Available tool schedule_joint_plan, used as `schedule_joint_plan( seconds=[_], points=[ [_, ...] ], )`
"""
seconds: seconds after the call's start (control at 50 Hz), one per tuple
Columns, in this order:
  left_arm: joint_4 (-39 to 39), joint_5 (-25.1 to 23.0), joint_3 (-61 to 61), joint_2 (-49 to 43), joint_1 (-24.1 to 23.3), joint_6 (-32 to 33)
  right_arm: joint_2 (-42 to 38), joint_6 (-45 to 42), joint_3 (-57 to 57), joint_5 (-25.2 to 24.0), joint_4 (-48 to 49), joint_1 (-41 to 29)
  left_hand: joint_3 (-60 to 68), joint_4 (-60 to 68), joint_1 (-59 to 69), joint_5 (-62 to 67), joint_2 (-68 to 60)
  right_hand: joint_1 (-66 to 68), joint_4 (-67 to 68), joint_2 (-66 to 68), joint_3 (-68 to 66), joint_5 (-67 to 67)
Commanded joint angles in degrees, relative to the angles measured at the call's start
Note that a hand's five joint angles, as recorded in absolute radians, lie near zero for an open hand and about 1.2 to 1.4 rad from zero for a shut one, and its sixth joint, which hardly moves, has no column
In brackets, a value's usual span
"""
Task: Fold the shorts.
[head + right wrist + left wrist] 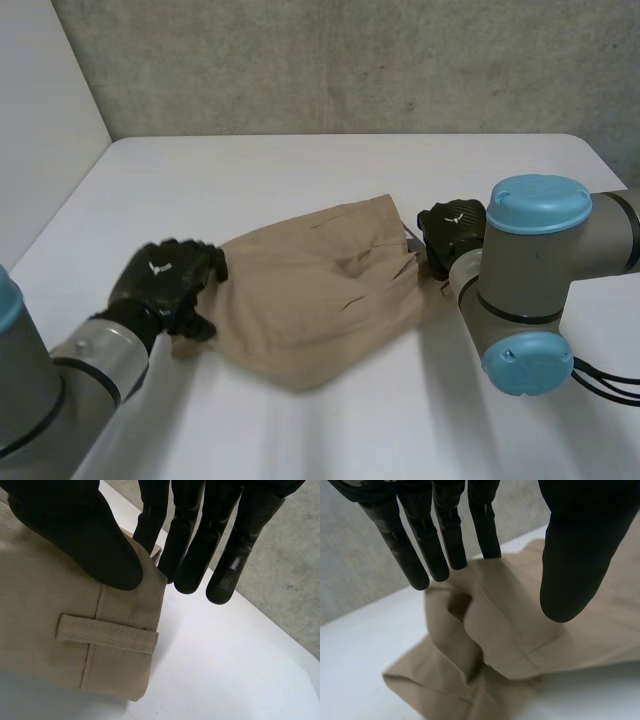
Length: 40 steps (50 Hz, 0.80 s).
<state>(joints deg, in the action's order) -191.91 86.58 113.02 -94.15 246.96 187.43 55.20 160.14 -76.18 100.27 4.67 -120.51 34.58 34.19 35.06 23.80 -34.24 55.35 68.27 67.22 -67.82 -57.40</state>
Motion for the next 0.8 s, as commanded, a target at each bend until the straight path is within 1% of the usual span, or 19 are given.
schedule_joint_plan(
  seconds=[0.02, 0.06, 0.2, 0.28, 0.34, 0.36, 0.42, 0.54, 0.58, 0.6, 0.62, 0.66, 0.68, 0.7, 0.72, 0.74, 0.76, 0.78, 0.8],
  points=[
    [0.0, 0.2, 0.3, -5.6, -0.9, -0.2, 0.0, 0.0, -0.2, -0.1, 0.0, 0.0, 4.6, 5.0, 4.1, 5.4, -4.9, 24.6, 11.7, 12.8, -12.2, -12.6],
    [0.0, 0.2, 0.1, -6.3, -1.0, -0.2, 0.0, 0.0, -0.1, -0.1, 0.0, 0.0, 4.6, 5.0, 4.1, 5.4, -4.9, 24.6, 11.7, 12.8, -12.2, -12.6],
    [-0.8, 0.3, -3.4, -15.1, -1.1, 0.1, 0.0, 0.0, -0.8, -0.1, 0.3, 0.0, 4.2, 4.6, 3.7, 5.0, -4.6, 24.6, 11.7, 12.8, -12.2, -12.6],
    [-0.8, 0.6, -4.4, -16.5, -1.2, 0.1, -0.1, -0.1, -0.8, 0.0, 0.3, 0.1, 4.2, 4.6, 3.7, 5.0, -4.6, 24.6, 11.7, 12.8, -12.2, -12.6],
    [-0.8, 1.4, -4.9, -16.9, -1.2, 0.2, -0.1, -0.2, -0.8, 0.1, 0.3, 0.1, 6.7, 7.1, 6.3, 7.5, -7.1, 24.6, 11.7, 12.8, -12.2, -12.6],
    [-1.2, 1.7, -5.0, -17.0, -1.1, 0.2, -0.1, -0.2, -0.8, 0.1, 0.3, 0.1, 19.1, 19.5, 18.6, 19.9, -19.4, 24.6, 11.7, 12.8, -12.2, -12.6],
    [-2.3, 1.9, -5.0, -16.8, -1.0, 0.2, 0.3, -0.2, -0.8, 0.1, 0.3, 0.3, 45.3, 45.7, 44.9, 46.1, -45.7, 24.6, 11.7, 12.8, -12.2, -12.6],
    [-2.5, 2.0, -4.8, -15.7, -1.4, 0.3, 2.7, -0.2, -0.8, -0.2, -0.1, 0.5, 45.4, 45.8, 44.9, 46.2, -45.8, 24.6, 11.7, 12.8, -12.2, -12.6],
    [-2.1, 2.0, -4.9, -12.6, -2.4, 0.7, 4.6, -0.9, -0.9, 0.0, -0.5, 0.5, 45.4, 45.8, 44.9, 46.2, -45.8, 24.6, 11.7, 12.8, -12.2, -12.6],
    [-2.1, 2.0, -4.9, -12.5, -2.4, 0.7, 4.6, -0.9, -0.9, 0.0, -0.5, 0.5, 45.4, 45.8, 44.9, 46.2, -45.8, 24.6, 11.7, 12.8, -12.2, -12.6],
    [-1.9, 2.0, -4.9, -11.1, -2.5, 1.0, 6.6, -2.4, -1.0, -0.2, -1.9, 0.5, 45.4, 45.8, 44.9, 46.2, -45.8, 24.6, 11.7, 12.8, -12.2, -12.6],
    [-0.7, 2.0, -5.3, -2.7, -2.1, 3.5, 7.4, -3.3, -1.0, -0.2, -2.8, 0.5, 45.4, 45.8, 44.9, 46.2, -45.8, 24.6, 11.7, 12.8, -12.2, -12.6],
    [-0.2, 2.0, -5.5, -0.2, -2.0, 4.3, 9.0, -5.9, -1.1, -0.4, -5.1, 0.5, 45.4, 45.8, 44.9, 46.2, -45.8, 24.6, 11.7, 12.8, -12.2, -12.6],
    [-0.2, 2.0, -5.5, -0.2, -2.0, 4.4, 11.1, -9.0, -0.8, -0.7, -7.5, 0.4, 45.4, 45.8, 44.9, 46.2, -45.8, 24.6, 11.7, 12.8, -12.2, -12.6],
    [0.9, 1.8, -7.4, 7.4, -1.8, 6.6, 12.4, -10.4, -0.6, -0.7, -8.4, 0.3, 45.4, 45.8, 44.9, 46.2, -45.8, 24.6, 11.7, 12.8, -12.2, -12.6],
    [0.9, 1.8, -7.4, 7.5, -1.8, 6.6, 13.8, -11.3, -0.3, -0.6, -9.2, 0.3, 45.4, 45.8, 44.9, 46.2, -45.8, 24.6, 11.7, 12.8, -12.2, -12.6],
    [1.4, 1.7, -8.4, 10.2, -1.7, 7.2, 15.3, -12.2, -0.1, -0.5, -9.9, 0.3, 45.4, 45.8, 44.9, 46.2, -45.8, 24.6, 11.7, 12.8, -12.2, -12.6],
    [1.4, 1.7, -8.4, 10.2, -1.7, 7.2, 18.4, -13.8, 0.4, -0.5, -10.5, 0.4, 45.4, 45.8, 44.9, 46.2, -45.8, 24.6, 11.7, 12.8, -12.2, -12.6],
    [3.6, 1.6, -14.0, 17.9, -1.7, 8.3, 20.2, -14.4, 0.9, -0.6, -10.4, 0.3, 45.4, 45.8, 44.9, 46.2, -45.8, 24.6, 11.7, 12.8, -12.2, -12.6]
  ],
)
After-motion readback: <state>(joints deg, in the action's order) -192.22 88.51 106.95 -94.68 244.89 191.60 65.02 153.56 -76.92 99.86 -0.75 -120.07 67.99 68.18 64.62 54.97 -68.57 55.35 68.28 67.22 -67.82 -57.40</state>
